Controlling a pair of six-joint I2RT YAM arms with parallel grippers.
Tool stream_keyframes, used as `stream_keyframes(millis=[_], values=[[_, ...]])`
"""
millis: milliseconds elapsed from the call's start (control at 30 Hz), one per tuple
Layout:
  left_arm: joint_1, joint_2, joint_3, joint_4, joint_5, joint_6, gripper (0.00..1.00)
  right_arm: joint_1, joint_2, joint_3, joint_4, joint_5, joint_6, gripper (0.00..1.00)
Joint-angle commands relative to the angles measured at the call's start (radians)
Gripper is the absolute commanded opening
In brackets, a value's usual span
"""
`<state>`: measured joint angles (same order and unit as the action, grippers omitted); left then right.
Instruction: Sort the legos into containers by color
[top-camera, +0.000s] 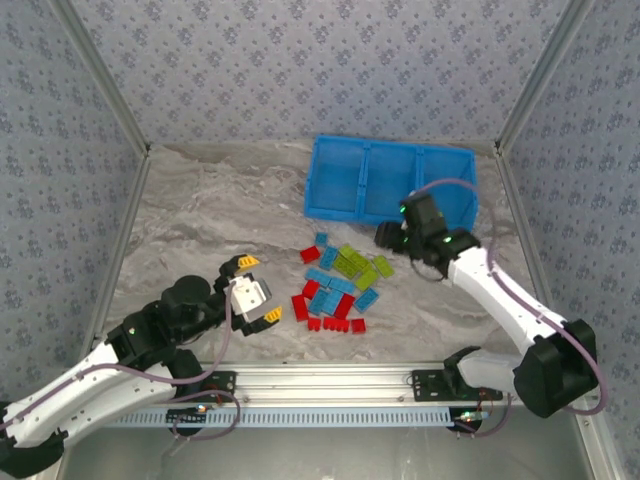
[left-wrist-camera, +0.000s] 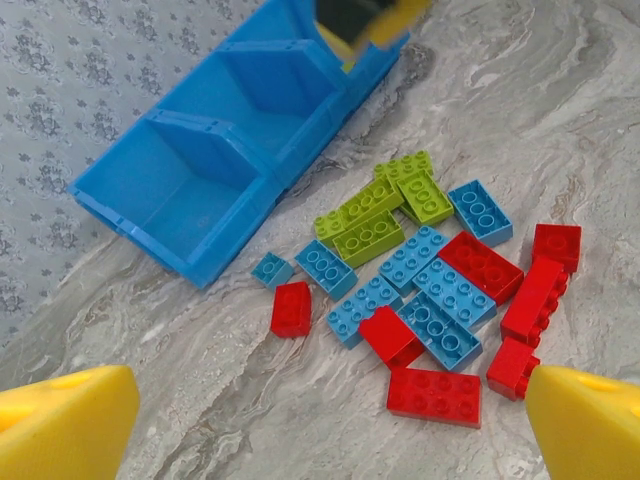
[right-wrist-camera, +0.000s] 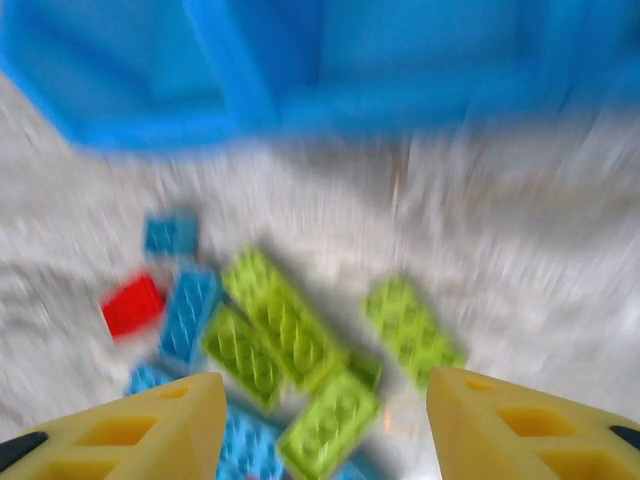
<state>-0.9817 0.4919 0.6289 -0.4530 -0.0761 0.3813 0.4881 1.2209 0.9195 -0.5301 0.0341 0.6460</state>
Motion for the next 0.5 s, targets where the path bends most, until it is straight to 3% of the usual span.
stream_keyframes(millis=[0,167,467], values=[[0.005,0.012,0.002,-0.012,-0.004,0.018,0.99,0.097,0.029,-0.078,-0.017,0.010,0.179,0.59],[0.006,0.026,0.004,-0.014,-0.002,0.018,0.99,0.215,0.189,-0.027,-0.047,0.038,0.249,0.70],[0.006,0.026,0.004,-0.021,-0.009,0.021,0.99,0.237,0.377,0.037,-0.004,0.084,0.248,0.66]])
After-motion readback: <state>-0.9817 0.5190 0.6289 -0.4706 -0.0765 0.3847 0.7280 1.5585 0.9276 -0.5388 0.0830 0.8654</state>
